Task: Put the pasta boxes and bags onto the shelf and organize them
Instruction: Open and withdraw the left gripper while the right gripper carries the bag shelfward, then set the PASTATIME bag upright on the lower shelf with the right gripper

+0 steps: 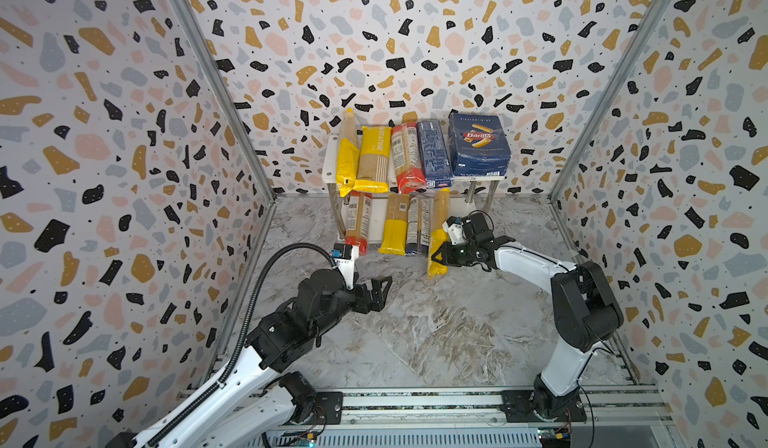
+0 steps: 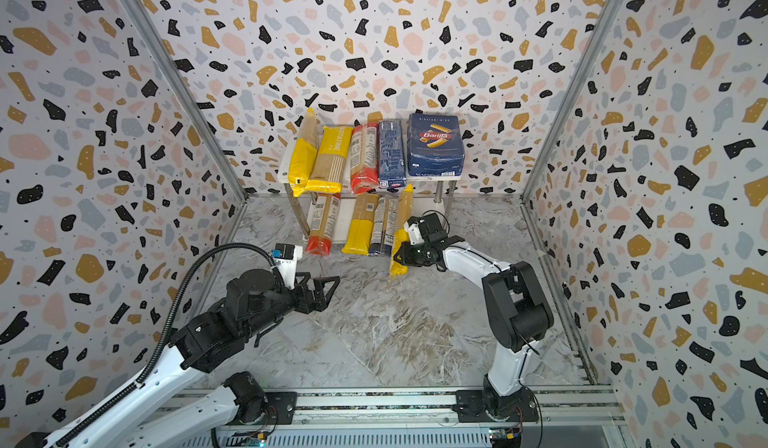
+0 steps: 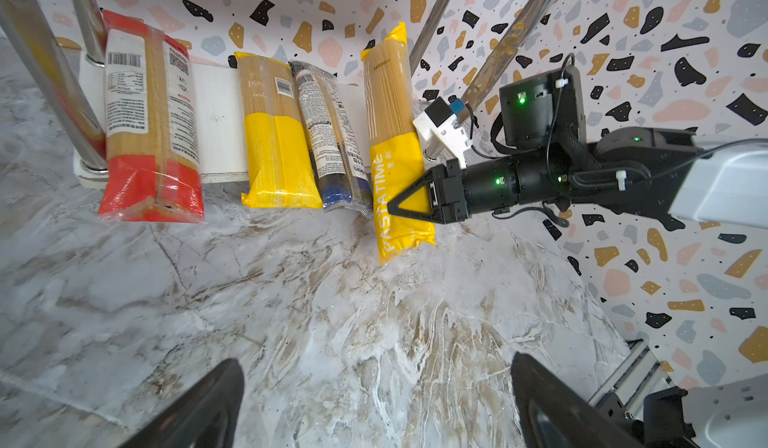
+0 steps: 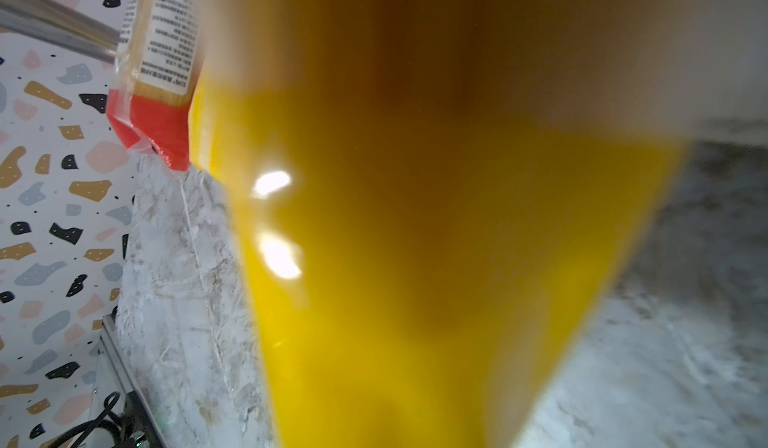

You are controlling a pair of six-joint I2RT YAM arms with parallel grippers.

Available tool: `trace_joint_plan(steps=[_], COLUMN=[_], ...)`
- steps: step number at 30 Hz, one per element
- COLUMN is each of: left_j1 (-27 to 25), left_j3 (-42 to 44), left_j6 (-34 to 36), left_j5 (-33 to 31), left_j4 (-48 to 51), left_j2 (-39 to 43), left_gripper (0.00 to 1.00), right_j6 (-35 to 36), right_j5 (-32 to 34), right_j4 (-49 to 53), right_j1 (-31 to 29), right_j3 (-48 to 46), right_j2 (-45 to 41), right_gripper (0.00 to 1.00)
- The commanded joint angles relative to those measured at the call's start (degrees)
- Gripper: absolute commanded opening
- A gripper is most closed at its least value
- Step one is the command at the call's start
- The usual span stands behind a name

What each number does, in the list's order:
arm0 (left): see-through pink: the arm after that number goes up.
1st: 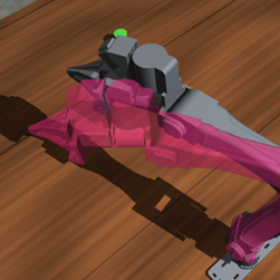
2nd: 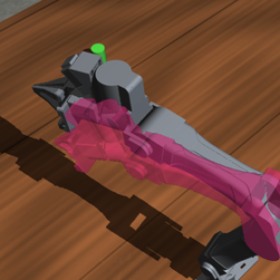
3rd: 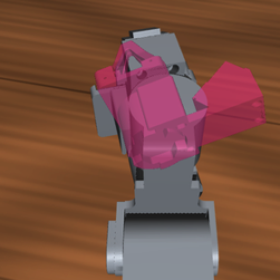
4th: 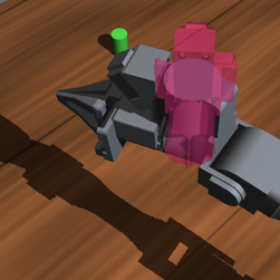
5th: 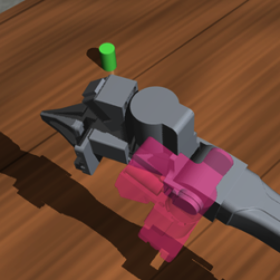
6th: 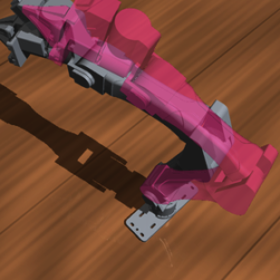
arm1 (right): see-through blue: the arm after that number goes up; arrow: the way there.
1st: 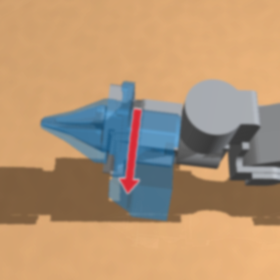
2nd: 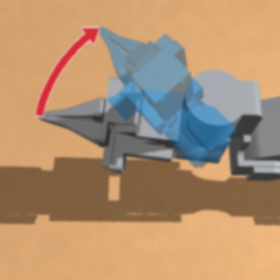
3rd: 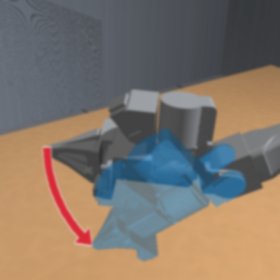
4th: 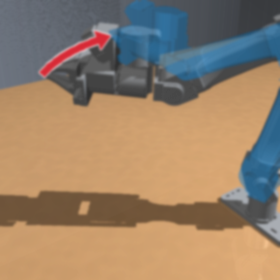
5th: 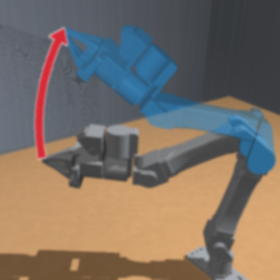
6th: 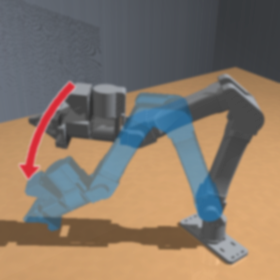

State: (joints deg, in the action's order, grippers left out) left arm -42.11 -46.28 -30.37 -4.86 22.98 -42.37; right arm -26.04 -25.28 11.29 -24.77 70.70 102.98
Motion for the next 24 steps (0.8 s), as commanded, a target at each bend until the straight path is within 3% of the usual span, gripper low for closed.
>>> trace_joint_plan(steps=[1, 19, 24], left_j1=[0.27, 0.29, 0.32], left_j3=[1.06, -0.04, -0.56], left_j6=[1.8, 4.31, 4.44], left_j5=[0.76, 1.87, 1.88], left_j4=[-0.02, -1.15, -1.12], left_j2=[0.45, -2.98, -3.42], left_gripper=[1.0, 1.0, 0.99], right_j6=[4.62, 7.24, 6.82], right_j5=[0.84, 3.88, 5.14], right_j4=[-2.11, 4.68, 4.8], right_j1=[1.42, 3.76, 4.58], right_j3=[7.01, 21.89, 23.4], right_j2=[-1.53, 9.27, 9.79], right_gripper=[0.0, 0.0, 0.11])
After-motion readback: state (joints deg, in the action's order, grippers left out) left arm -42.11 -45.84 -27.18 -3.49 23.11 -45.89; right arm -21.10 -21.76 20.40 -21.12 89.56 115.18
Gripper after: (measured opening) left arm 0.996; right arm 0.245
